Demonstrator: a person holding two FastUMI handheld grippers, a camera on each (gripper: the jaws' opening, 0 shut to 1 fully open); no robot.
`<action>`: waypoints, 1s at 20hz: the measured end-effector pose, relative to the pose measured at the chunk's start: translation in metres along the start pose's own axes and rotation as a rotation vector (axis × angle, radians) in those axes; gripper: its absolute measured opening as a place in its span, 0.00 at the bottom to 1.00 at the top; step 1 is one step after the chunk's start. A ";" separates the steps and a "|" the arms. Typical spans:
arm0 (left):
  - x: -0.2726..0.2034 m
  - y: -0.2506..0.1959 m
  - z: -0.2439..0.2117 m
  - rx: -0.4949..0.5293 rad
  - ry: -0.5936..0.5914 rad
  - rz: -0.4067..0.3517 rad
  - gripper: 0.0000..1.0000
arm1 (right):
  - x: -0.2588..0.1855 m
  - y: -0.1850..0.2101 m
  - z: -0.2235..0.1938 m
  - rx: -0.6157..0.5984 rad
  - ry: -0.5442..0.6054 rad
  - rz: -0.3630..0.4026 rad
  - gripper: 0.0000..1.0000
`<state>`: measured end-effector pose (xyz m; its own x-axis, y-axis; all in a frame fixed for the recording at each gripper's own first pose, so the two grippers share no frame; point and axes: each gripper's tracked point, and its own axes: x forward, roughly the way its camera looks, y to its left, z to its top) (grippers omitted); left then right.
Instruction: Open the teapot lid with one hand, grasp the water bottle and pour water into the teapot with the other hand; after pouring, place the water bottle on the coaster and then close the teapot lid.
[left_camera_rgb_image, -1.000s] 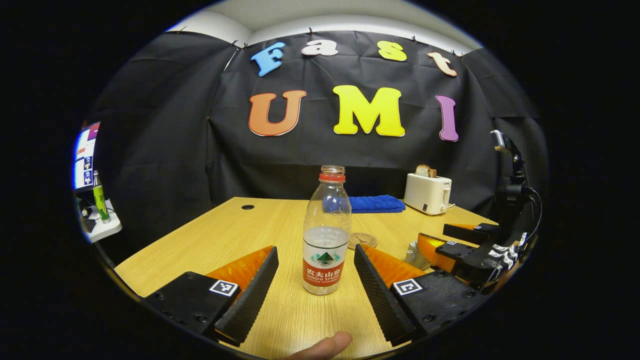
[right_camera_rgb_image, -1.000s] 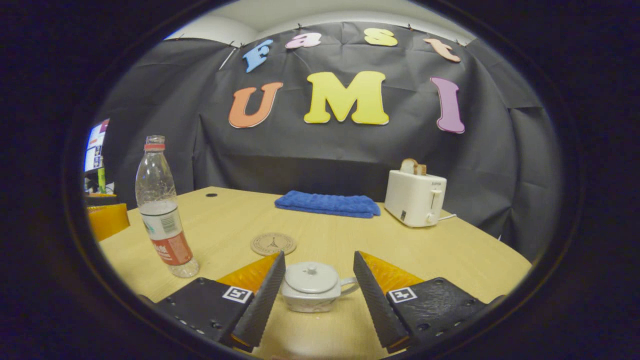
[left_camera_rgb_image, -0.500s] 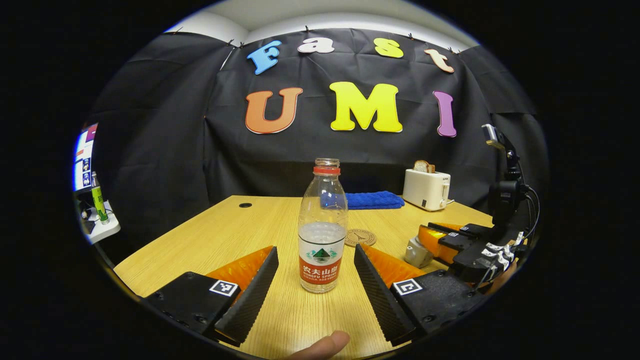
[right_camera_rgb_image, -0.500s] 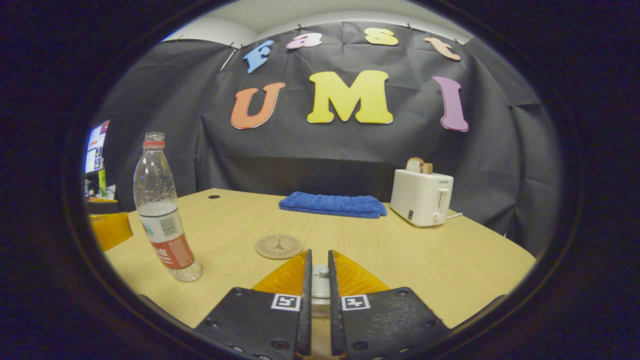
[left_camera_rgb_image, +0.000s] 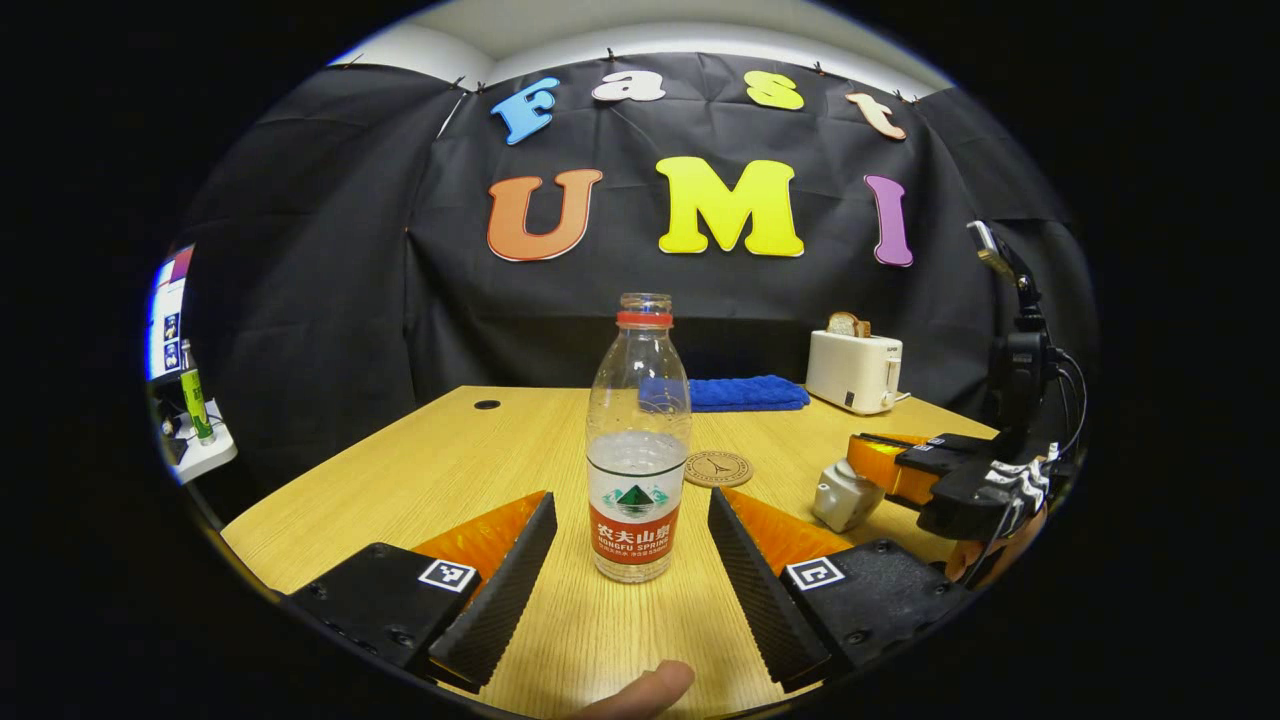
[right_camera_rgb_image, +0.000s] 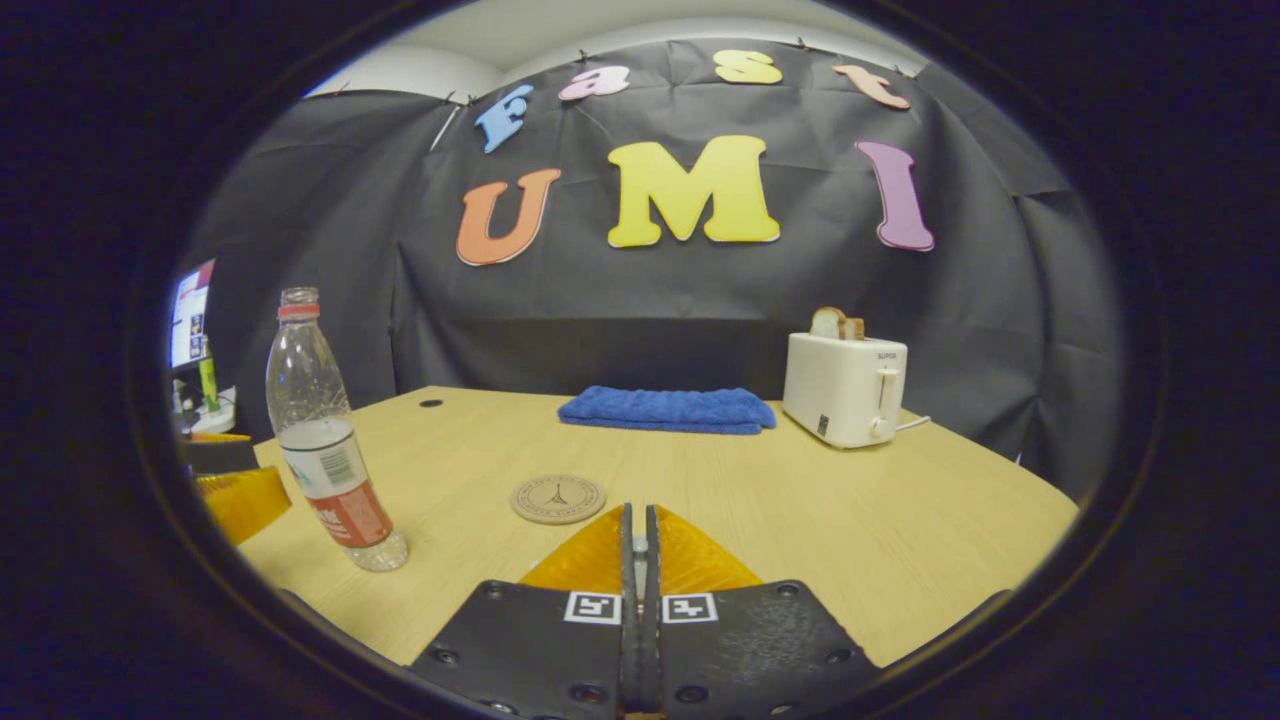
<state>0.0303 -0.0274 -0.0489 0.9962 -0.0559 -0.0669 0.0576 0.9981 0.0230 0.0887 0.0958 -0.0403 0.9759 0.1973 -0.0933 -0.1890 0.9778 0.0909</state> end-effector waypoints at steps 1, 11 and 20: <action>0.000 -0.002 -0.001 0.001 -0.004 -0.009 0.97 | -0.001 0.000 0.001 0.008 0.005 0.014 0.01; 0.034 -0.002 -0.003 -0.008 -0.050 -0.015 0.96 | -0.029 -0.010 0.028 -0.077 -0.119 0.055 0.00; 0.065 -0.004 0.015 -0.009 -0.118 -0.022 0.96 | -0.033 -0.044 0.027 -0.058 -0.146 0.021 0.00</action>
<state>0.0953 -0.0355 -0.0385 0.9956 -0.0796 0.0502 0.0789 0.9968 0.0143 0.0672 0.0446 -0.0140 0.9764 0.2093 0.0540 -0.2113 0.9768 0.0337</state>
